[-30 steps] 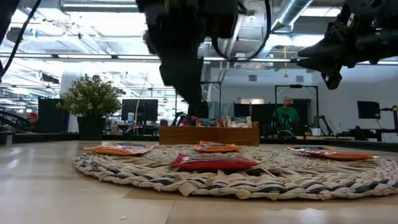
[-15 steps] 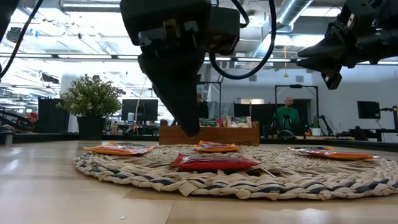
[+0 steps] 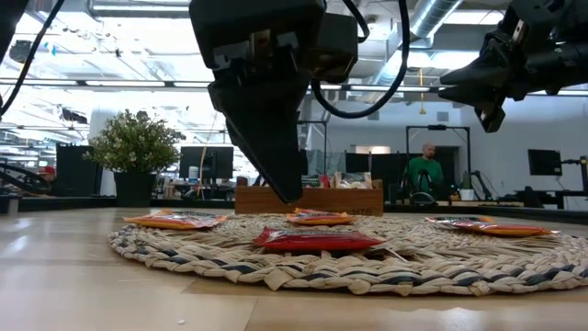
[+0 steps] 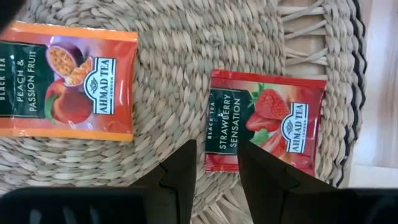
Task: Pick & Place Tea
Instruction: Put the red tea bag into the middle section of the wooden organizer
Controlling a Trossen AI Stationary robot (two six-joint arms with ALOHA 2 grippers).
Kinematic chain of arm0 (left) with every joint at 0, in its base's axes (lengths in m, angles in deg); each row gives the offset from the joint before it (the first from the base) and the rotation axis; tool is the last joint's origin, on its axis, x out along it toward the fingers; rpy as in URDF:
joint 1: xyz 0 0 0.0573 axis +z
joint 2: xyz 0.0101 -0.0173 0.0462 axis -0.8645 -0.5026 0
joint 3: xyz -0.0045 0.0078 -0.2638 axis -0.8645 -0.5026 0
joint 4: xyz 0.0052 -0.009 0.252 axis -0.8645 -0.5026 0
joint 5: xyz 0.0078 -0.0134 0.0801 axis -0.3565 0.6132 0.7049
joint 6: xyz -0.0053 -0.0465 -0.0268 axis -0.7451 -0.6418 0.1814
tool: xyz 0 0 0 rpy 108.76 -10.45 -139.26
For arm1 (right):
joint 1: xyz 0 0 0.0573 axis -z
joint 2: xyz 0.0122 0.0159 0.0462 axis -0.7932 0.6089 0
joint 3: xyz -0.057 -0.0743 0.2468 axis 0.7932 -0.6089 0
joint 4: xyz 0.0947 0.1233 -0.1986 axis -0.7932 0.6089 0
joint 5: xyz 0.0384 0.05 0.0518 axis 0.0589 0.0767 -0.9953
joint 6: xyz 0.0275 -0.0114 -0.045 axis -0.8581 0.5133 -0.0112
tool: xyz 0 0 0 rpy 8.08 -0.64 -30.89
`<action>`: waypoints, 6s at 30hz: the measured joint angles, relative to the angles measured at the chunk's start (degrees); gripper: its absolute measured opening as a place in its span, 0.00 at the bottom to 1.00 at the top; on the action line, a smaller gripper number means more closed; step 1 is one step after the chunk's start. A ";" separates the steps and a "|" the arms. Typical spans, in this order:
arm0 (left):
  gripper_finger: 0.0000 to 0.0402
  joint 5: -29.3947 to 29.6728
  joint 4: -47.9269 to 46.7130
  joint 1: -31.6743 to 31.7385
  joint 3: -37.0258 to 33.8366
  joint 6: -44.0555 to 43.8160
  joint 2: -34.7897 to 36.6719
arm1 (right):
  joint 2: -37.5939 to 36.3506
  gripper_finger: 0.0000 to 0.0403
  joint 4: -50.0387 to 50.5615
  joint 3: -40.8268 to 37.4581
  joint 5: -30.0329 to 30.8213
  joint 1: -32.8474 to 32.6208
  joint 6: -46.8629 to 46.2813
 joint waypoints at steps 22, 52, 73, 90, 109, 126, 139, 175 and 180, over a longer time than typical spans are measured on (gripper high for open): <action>0.27 6.06 -1.98 -2.09 0.04 -6.13 -2.89 | 0.05 0.24 -0.06 0.00 -0.01 -0.02 0.00; 0.00 6.61 -1.70 -2.13 0.04 -6.06 -2.89 | 0.05 0.24 -0.04 0.00 -0.01 -0.02 0.00; 0.00 7.31 -3.75 -2.22 -0.02 -5.54 -1.60 | 0.05 0.24 0.00 0.00 -0.01 -0.02 0.04; 0.00 3.64 -3.86 -2.24 -0.02 -4.61 -1.60 | 0.05 0.24 0.00 0.00 -0.01 0.00 0.13; 0.35 2.70 -3.42 -2.00 0.00 -2.54 -1.60 | 0.05 0.24 0.00 0.00 -0.01 0.00 0.13; 0.37 11.71 -8.87 -1.81 5.66 -0.84 -1.99 | 0.05 0.24 -0.02 0.00 -0.01 0.00 1.53; 0.37 9.25 -9.80 -1.07 5.59 -2.43 -5.49 | 0.03 0.24 -0.46 0.00 -0.01 0.00 1.64; 0.00 7.71 -10.83 -1.02 5.42 -0.81 -6.21 | -0.01 0.24 -0.42 0.00 -0.01 0.00 1.64; 0.00 7.01 -12.50 -1.06 5.27 -1.75 -3.83 | -0.01 0.24 -0.42 0.00 -0.01 0.00 1.64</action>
